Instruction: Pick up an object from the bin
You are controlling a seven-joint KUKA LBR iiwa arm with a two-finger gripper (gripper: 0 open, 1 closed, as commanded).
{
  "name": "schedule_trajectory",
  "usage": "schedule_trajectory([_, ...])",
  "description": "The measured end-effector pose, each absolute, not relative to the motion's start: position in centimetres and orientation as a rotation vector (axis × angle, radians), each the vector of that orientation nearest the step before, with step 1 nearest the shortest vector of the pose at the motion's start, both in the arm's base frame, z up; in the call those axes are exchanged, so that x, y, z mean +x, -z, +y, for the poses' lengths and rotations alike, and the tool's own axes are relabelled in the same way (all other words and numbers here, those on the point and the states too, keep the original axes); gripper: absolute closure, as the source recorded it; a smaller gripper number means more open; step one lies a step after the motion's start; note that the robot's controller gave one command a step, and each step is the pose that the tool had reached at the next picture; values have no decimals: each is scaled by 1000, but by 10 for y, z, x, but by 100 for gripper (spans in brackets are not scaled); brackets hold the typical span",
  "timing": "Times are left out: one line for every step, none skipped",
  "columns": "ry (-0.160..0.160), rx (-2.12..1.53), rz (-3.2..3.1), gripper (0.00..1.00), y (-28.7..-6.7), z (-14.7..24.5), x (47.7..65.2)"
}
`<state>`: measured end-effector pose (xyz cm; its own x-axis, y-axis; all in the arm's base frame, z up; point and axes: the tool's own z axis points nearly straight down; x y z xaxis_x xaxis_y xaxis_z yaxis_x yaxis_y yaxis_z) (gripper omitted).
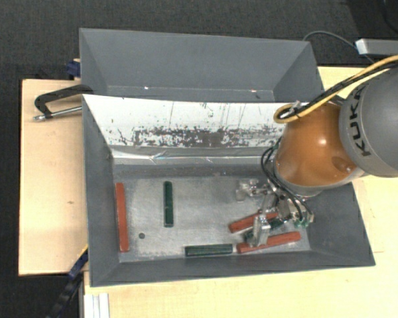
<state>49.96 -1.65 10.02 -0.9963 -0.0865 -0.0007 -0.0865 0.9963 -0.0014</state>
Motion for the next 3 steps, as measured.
schedule_trajectory([0, -323, 3120, 100, -72, -63, 513])
schedule_trajectory([0, -322, 3120, 100, -72, -63, 513])
schedule_trajectory([-1, -242, 3128, 100, -135, -87, 540])
